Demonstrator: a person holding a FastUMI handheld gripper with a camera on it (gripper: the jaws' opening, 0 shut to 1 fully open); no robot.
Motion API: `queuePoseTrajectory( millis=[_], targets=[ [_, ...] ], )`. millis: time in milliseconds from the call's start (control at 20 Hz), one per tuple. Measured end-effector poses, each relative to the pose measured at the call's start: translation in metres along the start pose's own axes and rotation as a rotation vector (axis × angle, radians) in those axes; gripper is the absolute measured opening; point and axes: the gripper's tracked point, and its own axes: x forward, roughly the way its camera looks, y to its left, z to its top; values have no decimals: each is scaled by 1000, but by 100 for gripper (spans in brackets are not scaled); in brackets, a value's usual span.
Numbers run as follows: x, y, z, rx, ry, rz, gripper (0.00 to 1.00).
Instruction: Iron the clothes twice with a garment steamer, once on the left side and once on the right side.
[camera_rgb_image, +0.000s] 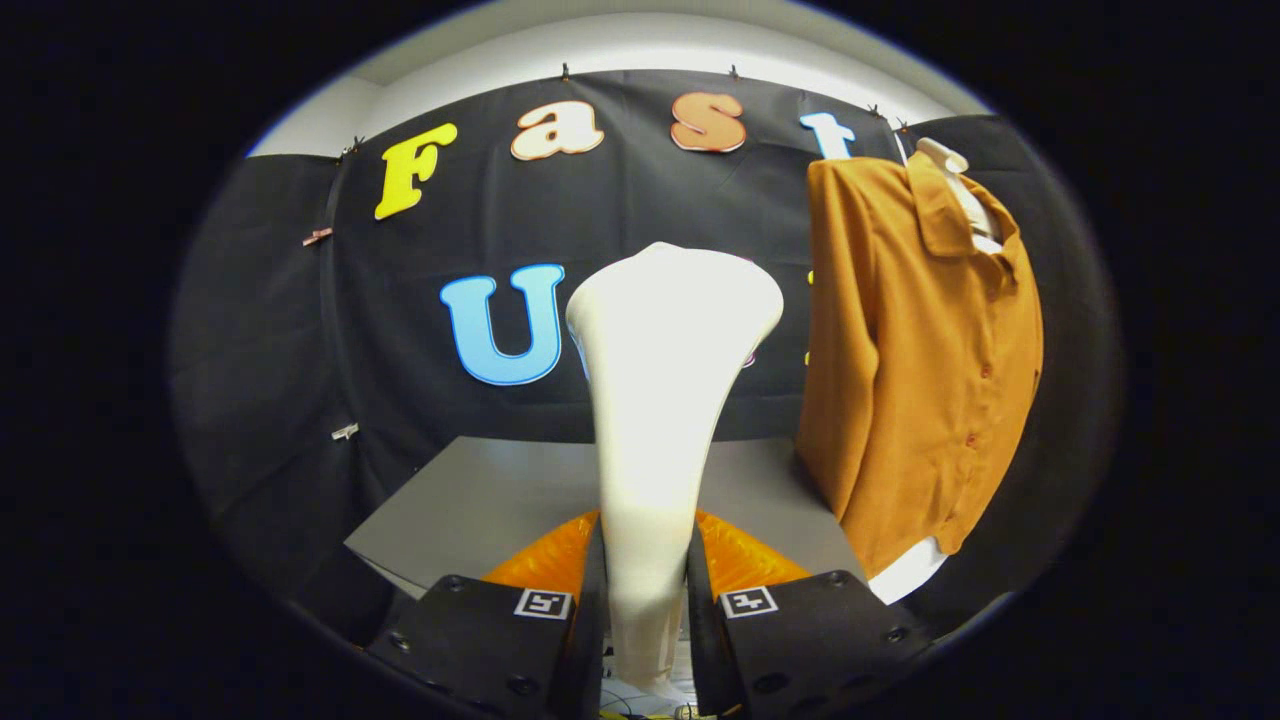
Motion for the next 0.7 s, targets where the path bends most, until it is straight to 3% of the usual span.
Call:
queuePoseTrajectory(
  millis=[400,600,700],
  targets=[
    [-46,-73,29,13,-116,-143,39],
    [-42,-128,38,25,-130,-150,39],
    [-37,-154,42,40,-138,-115,39]
  ],
)
